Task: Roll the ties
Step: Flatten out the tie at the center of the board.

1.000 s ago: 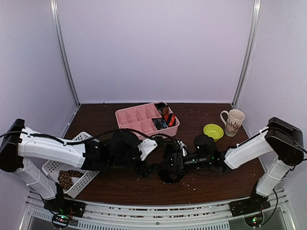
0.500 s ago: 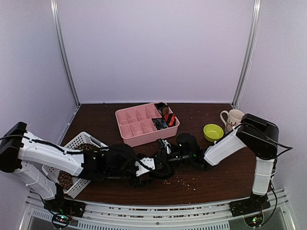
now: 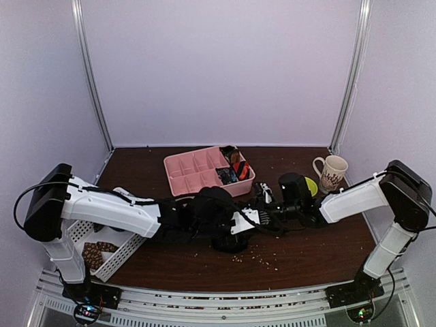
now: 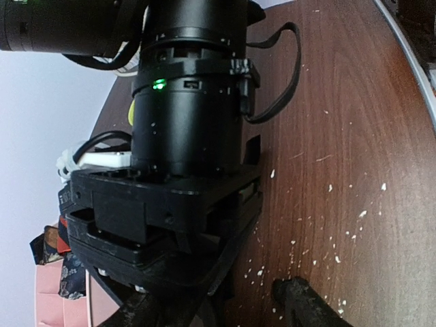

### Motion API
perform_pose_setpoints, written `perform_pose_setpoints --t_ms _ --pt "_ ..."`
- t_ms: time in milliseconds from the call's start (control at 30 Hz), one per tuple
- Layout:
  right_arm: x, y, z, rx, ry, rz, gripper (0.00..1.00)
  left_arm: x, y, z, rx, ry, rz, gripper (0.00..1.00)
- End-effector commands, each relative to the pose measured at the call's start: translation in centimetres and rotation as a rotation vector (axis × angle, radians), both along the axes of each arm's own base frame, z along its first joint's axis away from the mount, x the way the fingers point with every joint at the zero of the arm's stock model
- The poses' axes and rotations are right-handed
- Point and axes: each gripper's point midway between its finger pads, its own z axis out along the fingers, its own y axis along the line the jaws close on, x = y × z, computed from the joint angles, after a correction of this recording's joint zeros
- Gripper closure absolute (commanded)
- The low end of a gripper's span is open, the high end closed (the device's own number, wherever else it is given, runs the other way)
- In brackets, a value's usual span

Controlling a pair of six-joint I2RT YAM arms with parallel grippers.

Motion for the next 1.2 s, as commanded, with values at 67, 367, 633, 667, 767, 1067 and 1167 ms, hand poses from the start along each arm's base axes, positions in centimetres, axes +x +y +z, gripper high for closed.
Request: perform_pose_setpoints --t_ms 67,367,633,667,767,1067,1167 --pt "2.1 -0.1 5.9 0.079 -0.197 -0.023 0.35 -5.9 2.1 -7.8 0.166 0.216 -0.164 0.38" --pt "3.0 -2.6 3.1 -0.069 -0.2 -0.06 0.35 -7.1 2.8 -10.6 0.242 0.279 -0.208 0.38" --pt "3.9 -5.4 -2.3 -0.319 -0.172 -0.077 0.36 -7.2 2.6 -7.4 0.106 0.232 -0.225 0.43" --pt "3.8 -5.4 -2.7 -0.323 -0.167 -0.073 0.37 -7.3 2.7 -6.4 0.068 0.219 -0.227 0.42" --pt "3.7 -5.3 -3.3 -0.324 -0.159 -0.07 0.38 -7.6 3.1 -3.8 0.007 0.18 -0.239 0.42" --pt "3.3 -5.3 0.5 -0.262 -0.228 -0.068 0.37 -7.3 3.8 -6.4 0.087 0.189 -0.221 0.42" --pt "3.0 -5.9 2.4 -0.254 -0.26 -0.078 0.37 -6.2 2.9 -7.9 0.12 0.217 -0.198 0.43"
